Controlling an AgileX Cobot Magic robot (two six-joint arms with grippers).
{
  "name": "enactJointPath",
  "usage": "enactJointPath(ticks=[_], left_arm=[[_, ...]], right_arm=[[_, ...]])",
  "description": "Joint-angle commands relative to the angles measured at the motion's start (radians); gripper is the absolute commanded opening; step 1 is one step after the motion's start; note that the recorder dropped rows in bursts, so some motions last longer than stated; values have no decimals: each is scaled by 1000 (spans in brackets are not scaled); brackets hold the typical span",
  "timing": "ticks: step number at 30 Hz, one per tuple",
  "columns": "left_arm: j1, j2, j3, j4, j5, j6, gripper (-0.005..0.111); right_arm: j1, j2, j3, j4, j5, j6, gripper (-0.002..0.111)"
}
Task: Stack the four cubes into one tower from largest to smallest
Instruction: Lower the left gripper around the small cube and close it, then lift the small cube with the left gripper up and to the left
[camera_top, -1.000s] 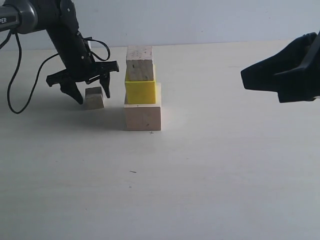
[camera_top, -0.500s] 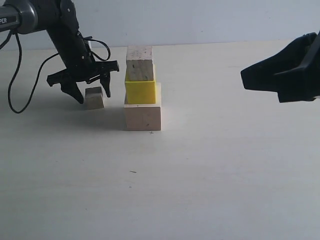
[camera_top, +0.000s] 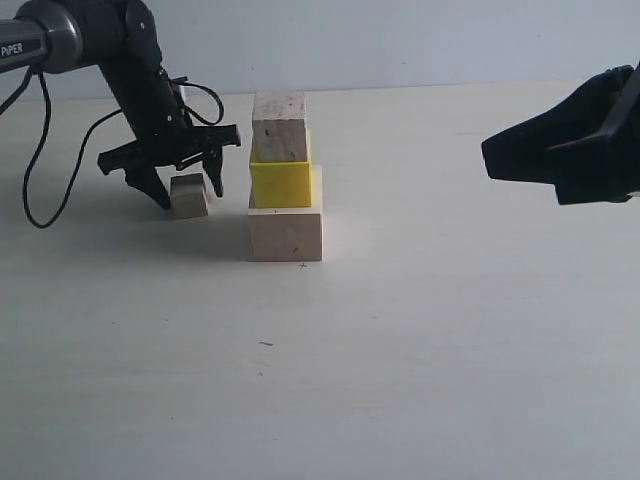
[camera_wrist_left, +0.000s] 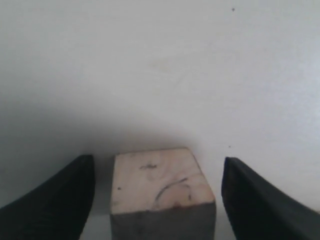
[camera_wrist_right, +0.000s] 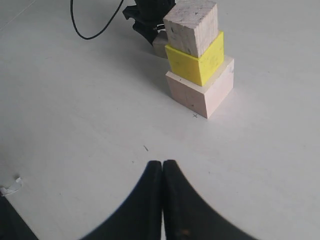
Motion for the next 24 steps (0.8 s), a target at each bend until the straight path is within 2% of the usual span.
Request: enactJointPath(ticks=[1,6,9,12,13,14,16,20,24], left_arm=[[-3,1,-23,0,14,-1,69],[-3,1,-23,2,36,-1,68],[-3,1,-23,8,36,-1,60],[-3,1,-23,8,36,-1,40],[-3,1,-23,8,36,-1,31],[-3,1,-23,8,36,28,15],[-3,1,-23,9,36,54,2],[-3,-24,-25,28,36,125,0],[16,-128,-25,124,36,234,0]], right_arm=[[-7,-6,3,3,-8,2,0],[-7,-6,3,3,-8,2,0],[-7,-6,3,3,-7,2,0],[-7,-6,3,3,-2,2,0],[-7,-6,3,3,-1,2,0],[-7,-6,3,3,-1,2,0],[-7,-6,3,3,2,2,0],[-7,-6,3,3,4,2,0],[-7,-6,3,3,4,2,0]])
